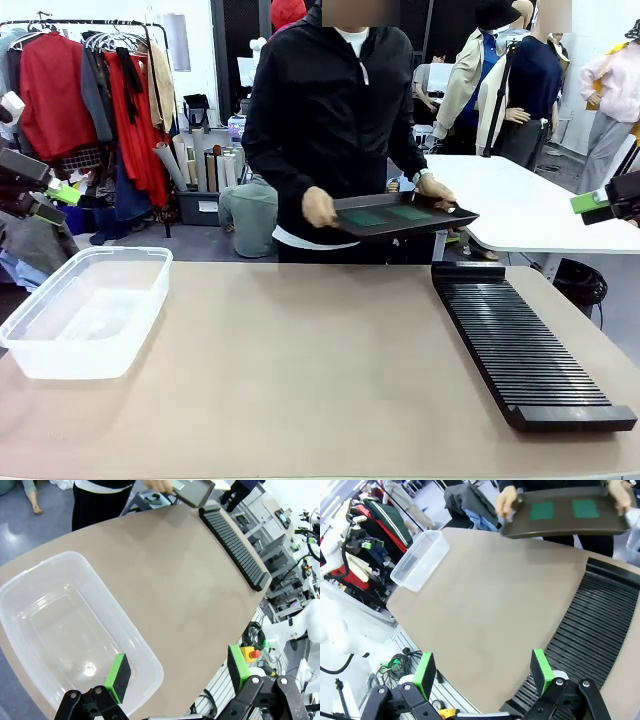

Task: Sort PCBs into racks and boxes based on the side picked up.
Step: Pick up the Blank PCB handed by the Human.

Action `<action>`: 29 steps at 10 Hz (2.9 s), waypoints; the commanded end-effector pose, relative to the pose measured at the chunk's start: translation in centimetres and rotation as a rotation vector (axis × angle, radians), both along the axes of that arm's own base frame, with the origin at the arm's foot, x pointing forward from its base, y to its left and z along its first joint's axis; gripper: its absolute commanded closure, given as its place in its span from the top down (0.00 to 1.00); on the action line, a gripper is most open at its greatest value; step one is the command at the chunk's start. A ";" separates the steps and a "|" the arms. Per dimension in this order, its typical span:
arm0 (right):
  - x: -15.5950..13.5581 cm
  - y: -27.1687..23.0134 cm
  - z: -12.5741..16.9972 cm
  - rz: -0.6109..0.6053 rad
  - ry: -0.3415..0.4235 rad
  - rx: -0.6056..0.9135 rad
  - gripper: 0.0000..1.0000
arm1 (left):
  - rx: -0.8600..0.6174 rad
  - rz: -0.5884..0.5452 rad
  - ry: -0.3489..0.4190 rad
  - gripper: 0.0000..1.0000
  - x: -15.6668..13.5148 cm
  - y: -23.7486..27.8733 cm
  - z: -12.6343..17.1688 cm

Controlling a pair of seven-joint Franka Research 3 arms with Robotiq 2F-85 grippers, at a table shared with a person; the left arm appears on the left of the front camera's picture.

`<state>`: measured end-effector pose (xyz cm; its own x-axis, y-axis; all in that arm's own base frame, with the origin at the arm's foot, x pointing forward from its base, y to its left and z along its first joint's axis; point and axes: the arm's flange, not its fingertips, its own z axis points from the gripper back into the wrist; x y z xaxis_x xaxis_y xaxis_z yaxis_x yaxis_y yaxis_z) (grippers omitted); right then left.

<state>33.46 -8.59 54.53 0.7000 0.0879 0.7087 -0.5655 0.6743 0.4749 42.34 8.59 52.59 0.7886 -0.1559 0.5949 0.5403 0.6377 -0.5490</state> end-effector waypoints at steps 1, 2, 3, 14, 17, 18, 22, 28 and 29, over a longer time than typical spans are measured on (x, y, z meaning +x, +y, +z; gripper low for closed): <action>-0.7 0.0 0.3 -0.006 -0.035 0.000 1.00 | -0.023 0.000 -0.021 1.00 0.2 0.2 0.2; -0.9 0.0 0.4 -0.029 -0.045 -0.012 1.00 | -0.013 -0.008 -0.029 1.00 0.1 0.1 0.3; -0.2 -0.1 0.2 -0.007 -0.003 -0.004 1.00 | 0.001 0.003 0.001 1.00 0.0 0.1 0.0; -0.2 -0.1 0.2 -0.007 -0.003 -0.004 1.00 | 0.001 0.003 0.001 1.00 0.0 0.1 0.0; -0.2 -0.1 0.2 -0.007 -0.003 -0.004 1.00 | 0.001 0.003 0.001 1.00 0.0 0.1 0.0; -0.2 -0.1 0.2 -0.007 -0.003 -0.004 1.00 | 0.001 0.003 0.001 1.00 0.0 0.1 0.0; -0.2 -0.1 0.2 -0.007 -0.003 -0.004 1.00 | 0.001 0.003 0.001 1.00 0.0 0.1 0.0; -0.2 -0.1 0.2 -0.007 -0.003 -0.004 1.00 | 0.001 0.003 0.001 1.00 0.0 0.1 0.0; -0.2 -0.1 0.2 -0.007 -0.003 -0.004 1.00 | 0.001 0.003 0.001 1.00 0.0 0.1 0.0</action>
<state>33.04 -8.82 54.70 0.7145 0.0938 0.6933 -0.5444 0.6969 0.4669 42.39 8.67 52.52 0.7916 -0.1563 0.5907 0.5344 0.6459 -0.5452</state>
